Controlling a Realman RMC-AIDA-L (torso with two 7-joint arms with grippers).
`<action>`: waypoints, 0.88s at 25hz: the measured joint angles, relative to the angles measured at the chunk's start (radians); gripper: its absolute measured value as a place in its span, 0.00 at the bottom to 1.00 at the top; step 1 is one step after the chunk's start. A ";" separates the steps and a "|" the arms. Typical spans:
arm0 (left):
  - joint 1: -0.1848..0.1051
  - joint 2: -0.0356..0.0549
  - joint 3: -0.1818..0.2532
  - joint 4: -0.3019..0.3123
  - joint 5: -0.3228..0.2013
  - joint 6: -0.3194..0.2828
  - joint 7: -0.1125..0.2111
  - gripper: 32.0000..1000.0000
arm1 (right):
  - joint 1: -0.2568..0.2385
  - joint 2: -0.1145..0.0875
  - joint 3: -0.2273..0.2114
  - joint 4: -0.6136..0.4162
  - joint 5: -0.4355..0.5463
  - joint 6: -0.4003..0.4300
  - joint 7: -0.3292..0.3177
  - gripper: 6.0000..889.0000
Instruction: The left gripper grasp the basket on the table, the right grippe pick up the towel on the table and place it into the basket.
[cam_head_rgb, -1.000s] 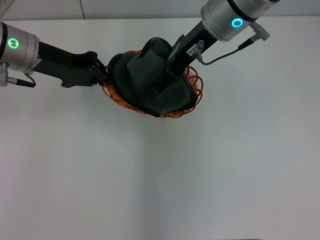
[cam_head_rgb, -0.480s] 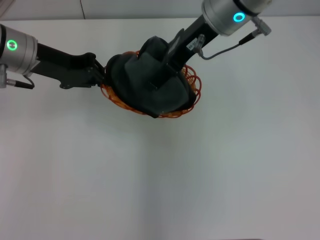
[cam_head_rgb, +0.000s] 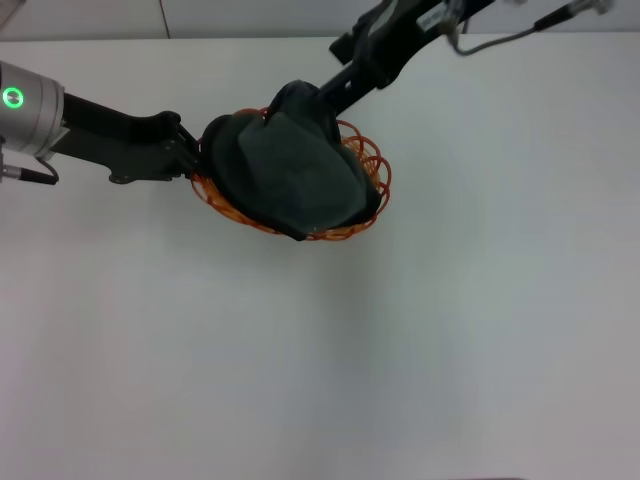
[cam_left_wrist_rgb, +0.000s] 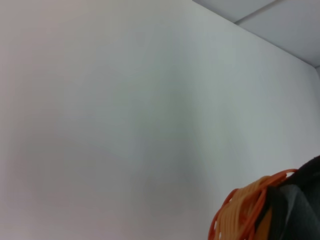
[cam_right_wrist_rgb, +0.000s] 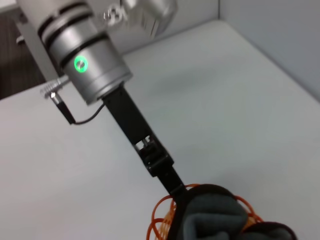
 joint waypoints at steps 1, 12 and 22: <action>0.002 0.0006 0.000 0.000 0.000 0.000 0.000 0.04 | -0.005 0.000 0.015 -0.026 0.000 -0.017 0.003 0.99; 0.008 0.0025 -0.004 0.000 0.000 -0.001 0.000 0.04 | -0.025 -0.002 0.113 -0.107 0.000 -0.117 0.004 0.98; 0.008 0.0025 -0.003 0.000 0.002 -0.001 0.001 0.04 | -0.033 -0.001 0.114 -0.129 0.000 -0.119 0.005 0.98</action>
